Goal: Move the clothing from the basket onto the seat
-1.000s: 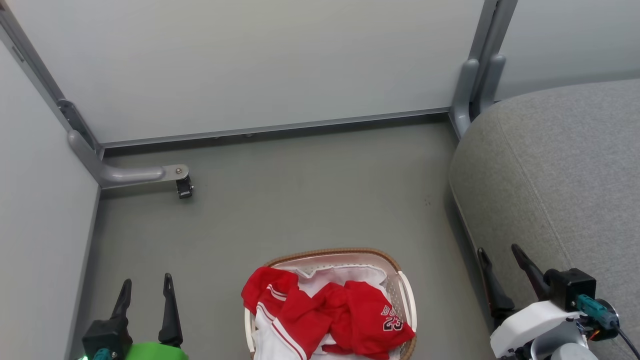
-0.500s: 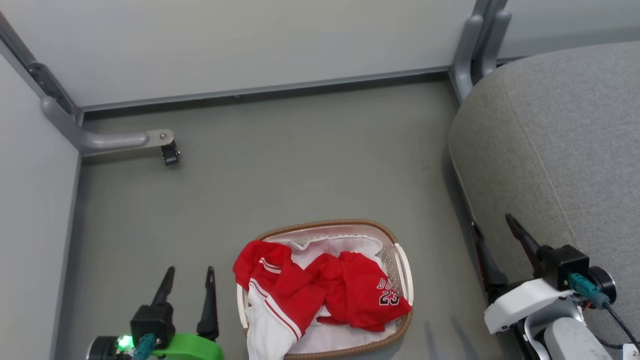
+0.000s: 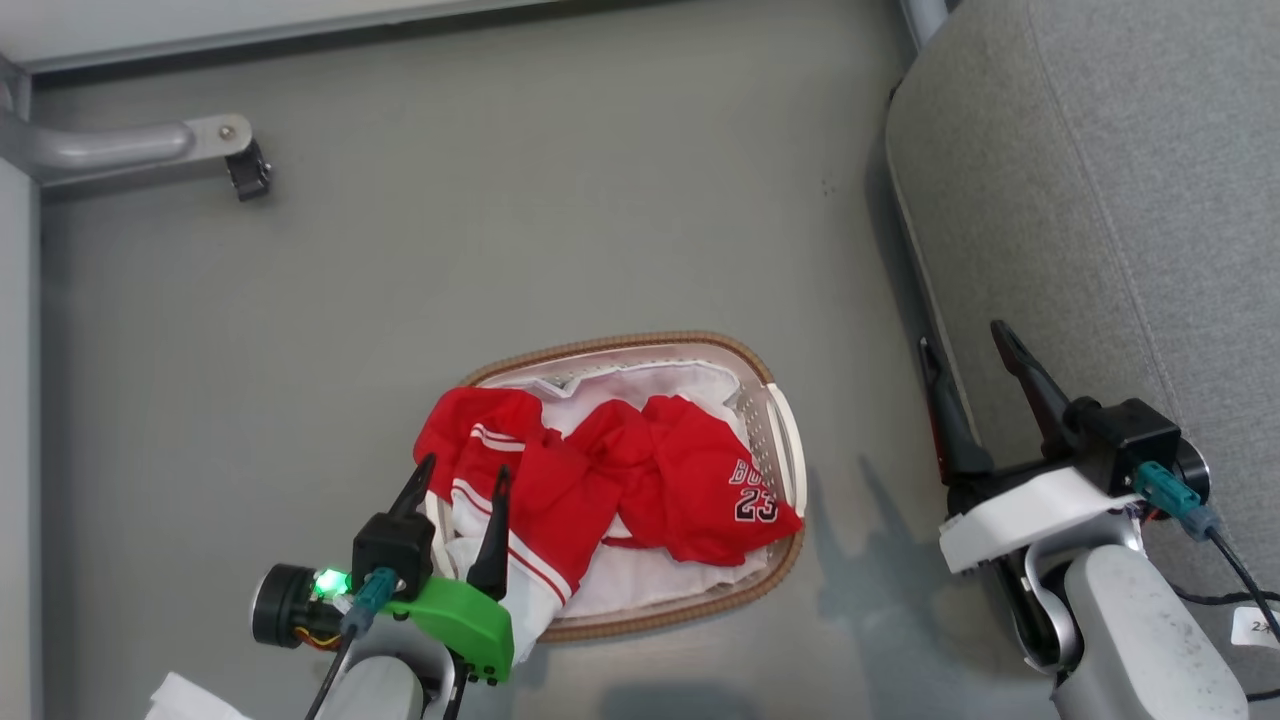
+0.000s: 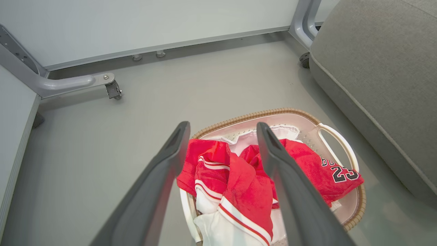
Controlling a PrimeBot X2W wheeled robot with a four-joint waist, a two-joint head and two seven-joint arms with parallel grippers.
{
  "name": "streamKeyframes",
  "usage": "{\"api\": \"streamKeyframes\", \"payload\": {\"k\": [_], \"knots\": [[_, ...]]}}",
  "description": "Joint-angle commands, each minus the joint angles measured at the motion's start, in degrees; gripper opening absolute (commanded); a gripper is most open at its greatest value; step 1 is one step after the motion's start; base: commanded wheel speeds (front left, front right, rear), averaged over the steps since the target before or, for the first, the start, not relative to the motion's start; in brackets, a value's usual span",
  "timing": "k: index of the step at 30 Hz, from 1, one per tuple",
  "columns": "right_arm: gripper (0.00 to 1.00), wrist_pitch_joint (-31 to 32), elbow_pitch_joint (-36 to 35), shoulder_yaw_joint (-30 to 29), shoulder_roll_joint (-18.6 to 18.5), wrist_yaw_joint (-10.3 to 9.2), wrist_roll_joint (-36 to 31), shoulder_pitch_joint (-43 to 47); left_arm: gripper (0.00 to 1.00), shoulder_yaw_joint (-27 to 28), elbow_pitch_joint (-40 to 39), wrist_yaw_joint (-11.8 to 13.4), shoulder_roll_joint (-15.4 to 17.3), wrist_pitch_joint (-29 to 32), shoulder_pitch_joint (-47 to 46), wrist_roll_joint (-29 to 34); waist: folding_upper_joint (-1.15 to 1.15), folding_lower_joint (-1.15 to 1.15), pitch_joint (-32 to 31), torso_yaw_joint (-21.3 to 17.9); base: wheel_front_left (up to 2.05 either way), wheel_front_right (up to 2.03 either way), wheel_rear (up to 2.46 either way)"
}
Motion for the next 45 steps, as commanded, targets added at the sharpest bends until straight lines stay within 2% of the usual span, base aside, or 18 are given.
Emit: {"api": "streamKeyframes", "payload": {"k": [1, 5, 13, 23, 30, 35, 43, 44, 45], "knots": [[1.00, -0.2, -0.3, 0.1, 0.2, -0.02, 0.3, -1.4, 1.00, -0.6, 1.8, 0.2, 0.3, 0.0, -2.3, 0.1, 0.00, 0.00, 5.7, -2.4, 0.00, 0.00, 0.00], [1.00, -0.2, -0.7, 0.7, 0.8, -0.02, 0.7, -3.5, 1.00, -2.1, 5.8, -0.5, 0.3, 0.0, -6.4, -0.7, 0.00, 0.00, 9.0, -3.4, 0.00, 0.00, 0.00], [1.00, -0.2, -1.1, 1.9, 1.5, -0.02, 1.2, -6.1, 1.00, -4.5, 14.3, 0.2, 0.3, 0.0, -12.8, -2.0, 0.00, 0.00, 13.4, -5.3, 0.00, 0.00, 0.00], [1.00, -0.2, -1.0, 3.2, 2.3, -0.02, 2.1, -7.4, 1.00, -5.8, 25.5, 0.5, 0.3, 0.0, -19.8, -1.2, 0.00, 0.00, 16.6, -7.3, 0.00, 0.00, 0.00], [1.00, -0.2, -0.5, 4.9, 3.0, -0.02, 2.5, -8.0, 1.00, -6.2, 34.7, 2.0, 1.3, 0.1, -25.0, -0.5, 0.00, 0.00, 18.1, -8.8, 0.00, 0.00, 0.00], [1.00, -0.3, -0.1, 5.7, 3.2, -0.02, 2.9, -8.0, 1.00, -7.1, 39.8, 2.3, 1.5, 1.5, -28.6, 0.2, 0.00, 0.00, 19.0, -9.8, 0.00, 0.00, 0.00], [1.00, -0.3, 0.0, 6.6, 3.6, -0.02, 3.4, -8.3, 1.00, -8.8, 43.2, 1.3, 1.4, 5.9, -30.9, 0.5, 0.00, 0.00, 20.1, -11.3, 0.00, 0.00, 0.00], [1.00, -0.3, 0.1, 6.7, 3.6, -0.02, 3.5, -8.4, 0.48, -9.0, 43.5, 1.1, 1.4, 6.5, -30.8, 0.5, 0.00, 0.00, 20.1, -11.4, 0.00, 0.00, 0.00], [1.00, -0.3, 0.1, 6.8, 3.7, -0.02, 3.6, -8.4, 0.24, -9.4, 43.7, 0.9, 1.3, 6.8, -30.6, 0.8, 0.00, 0.00, 20.0, -11.5, 0.00, 0.00, 0.00]]}}
